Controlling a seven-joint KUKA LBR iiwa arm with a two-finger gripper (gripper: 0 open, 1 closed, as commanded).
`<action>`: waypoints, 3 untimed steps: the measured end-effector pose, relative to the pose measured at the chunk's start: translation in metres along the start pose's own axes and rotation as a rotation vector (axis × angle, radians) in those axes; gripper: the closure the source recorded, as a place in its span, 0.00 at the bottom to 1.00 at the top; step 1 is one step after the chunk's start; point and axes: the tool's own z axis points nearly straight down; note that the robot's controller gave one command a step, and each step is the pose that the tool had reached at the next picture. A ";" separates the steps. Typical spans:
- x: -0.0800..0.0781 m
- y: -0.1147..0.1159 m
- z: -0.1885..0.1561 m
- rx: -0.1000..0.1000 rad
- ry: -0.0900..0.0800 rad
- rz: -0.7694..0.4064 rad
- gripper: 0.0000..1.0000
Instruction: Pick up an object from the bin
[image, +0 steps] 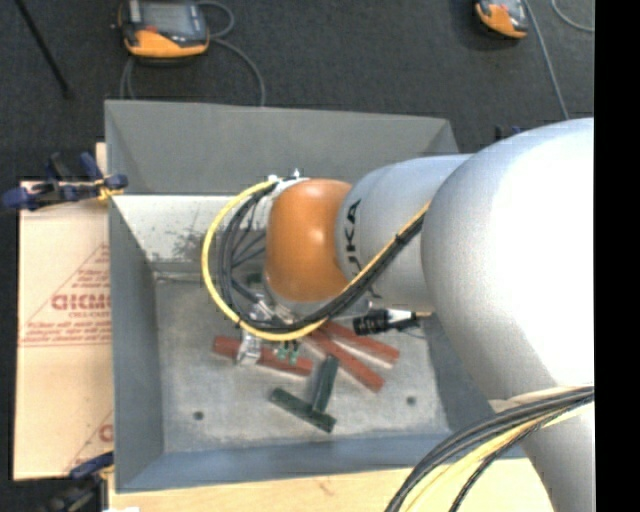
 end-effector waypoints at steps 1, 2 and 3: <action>0.000 0.000 0.000 0.000 0.000 0.000 1.00; 0.001 -0.001 -0.003 0.001 0.000 0.000 1.00; 0.002 -0.002 -0.017 0.006 0.005 0.001 1.00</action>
Offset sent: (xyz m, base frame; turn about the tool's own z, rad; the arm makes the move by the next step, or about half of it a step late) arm 0.0000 -0.0001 0.0348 0.0000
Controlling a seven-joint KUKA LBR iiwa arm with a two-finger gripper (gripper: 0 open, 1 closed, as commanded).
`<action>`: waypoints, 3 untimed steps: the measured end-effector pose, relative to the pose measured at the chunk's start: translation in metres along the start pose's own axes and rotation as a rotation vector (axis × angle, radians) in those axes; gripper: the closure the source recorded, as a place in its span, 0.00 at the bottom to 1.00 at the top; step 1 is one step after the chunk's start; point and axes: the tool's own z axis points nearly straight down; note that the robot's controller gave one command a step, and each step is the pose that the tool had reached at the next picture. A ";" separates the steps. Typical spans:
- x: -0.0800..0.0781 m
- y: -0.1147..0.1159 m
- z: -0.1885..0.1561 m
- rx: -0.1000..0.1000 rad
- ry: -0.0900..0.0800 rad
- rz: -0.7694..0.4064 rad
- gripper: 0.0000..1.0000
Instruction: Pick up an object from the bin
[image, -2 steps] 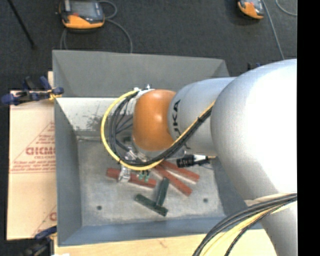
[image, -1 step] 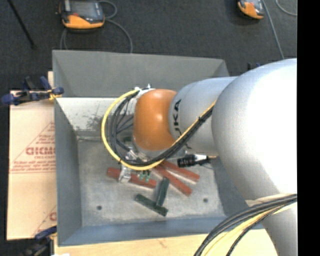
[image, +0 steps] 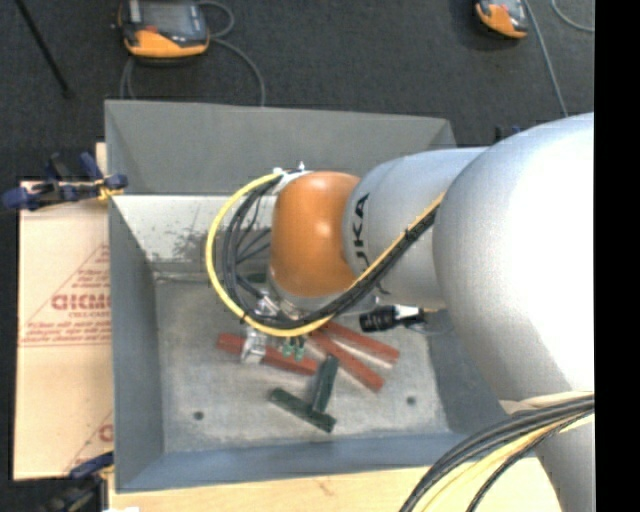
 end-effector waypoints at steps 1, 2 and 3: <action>-0.001 0.000 -0.022 -0.001 -0.003 0.000 1.00; -0.001 0.000 -0.038 -0.002 -0.006 0.001 1.00; -0.001 0.000 -0.054 -0.002 -0.006 0.001 1.00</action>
Offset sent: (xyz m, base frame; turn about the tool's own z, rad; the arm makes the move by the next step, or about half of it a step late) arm 0.0001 -0.0001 0.0765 0.0000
